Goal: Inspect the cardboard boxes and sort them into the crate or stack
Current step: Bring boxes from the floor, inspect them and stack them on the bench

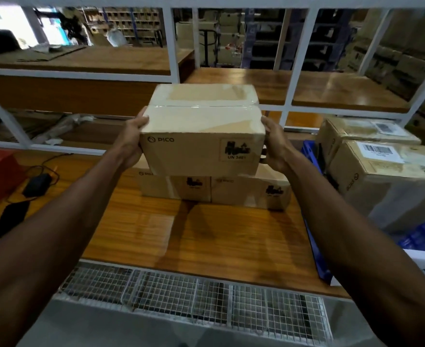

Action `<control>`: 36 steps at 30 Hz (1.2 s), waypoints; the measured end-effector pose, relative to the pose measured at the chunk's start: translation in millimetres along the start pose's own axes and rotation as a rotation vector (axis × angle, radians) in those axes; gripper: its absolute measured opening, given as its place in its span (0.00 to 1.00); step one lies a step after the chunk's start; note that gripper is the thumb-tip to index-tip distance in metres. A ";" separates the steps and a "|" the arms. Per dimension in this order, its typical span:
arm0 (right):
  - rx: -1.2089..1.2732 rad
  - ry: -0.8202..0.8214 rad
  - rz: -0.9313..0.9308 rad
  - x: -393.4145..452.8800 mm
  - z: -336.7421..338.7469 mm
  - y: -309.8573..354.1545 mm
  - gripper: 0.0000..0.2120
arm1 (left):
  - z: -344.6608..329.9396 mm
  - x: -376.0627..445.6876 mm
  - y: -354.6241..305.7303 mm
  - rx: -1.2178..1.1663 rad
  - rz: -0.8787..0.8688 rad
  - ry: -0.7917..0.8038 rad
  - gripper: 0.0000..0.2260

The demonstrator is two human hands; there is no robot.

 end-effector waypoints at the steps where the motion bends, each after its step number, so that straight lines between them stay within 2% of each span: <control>1: -0.007 -0.009 0.012 5.6 2.5 3.1 0.24 | -2.6 7.8 2.0 -0.002 0.008 -0.005 0.16; 7: -0.017 -0.115 -0.019 35.6 42.1 18.4 0.23 | -41.4 59.2 17.5 -0.005 0.125 0.013 0.21; 15: 0.047 -0.152 -0.074 64.5 100.7 11.2 0.22 | -105.8 93.8 31.9 -0.065 0.163 0.028 0.20; 19: 0.062 -0.150 -0.107 75.0 123.0 -2.3 0.20 | -117.3 99.7 43.5 -0.100 0.202 0.010 0.17; 25: 0.026 -0.177 -0.118 85.6 134.4 -27.9 0.32 | -125.4 102.1 66.1 -0.090 0.229 0.041 0.17; 28: 0.031 -0.179 -0.150 82.2 141.9 -42.5 0.29 | -133.5 99.1 77.3 -0.070 0.249 0.057 0.18; 31: 0.035 -0.208 -0.130 81.7 150.1 -48.7 0.24 | -143.8 96.0 79.4 -0.075 0.246 0.066 0.14; 36: 0.031 -0.222 -0.114 86.6 156.9 -48.7 0.25 | -152.7 101.5 79.3 -0.099 0.250 0.071 0.13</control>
Point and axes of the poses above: each hand's wrist, its own x-axis towards the middle knuckle, its own z-axis out of the back of the hand, y = z × x, the point moved 4 cm from there along x, towards the middle knuckle, and after that the axes turned 1 degree about z, right-handed, at the moved point
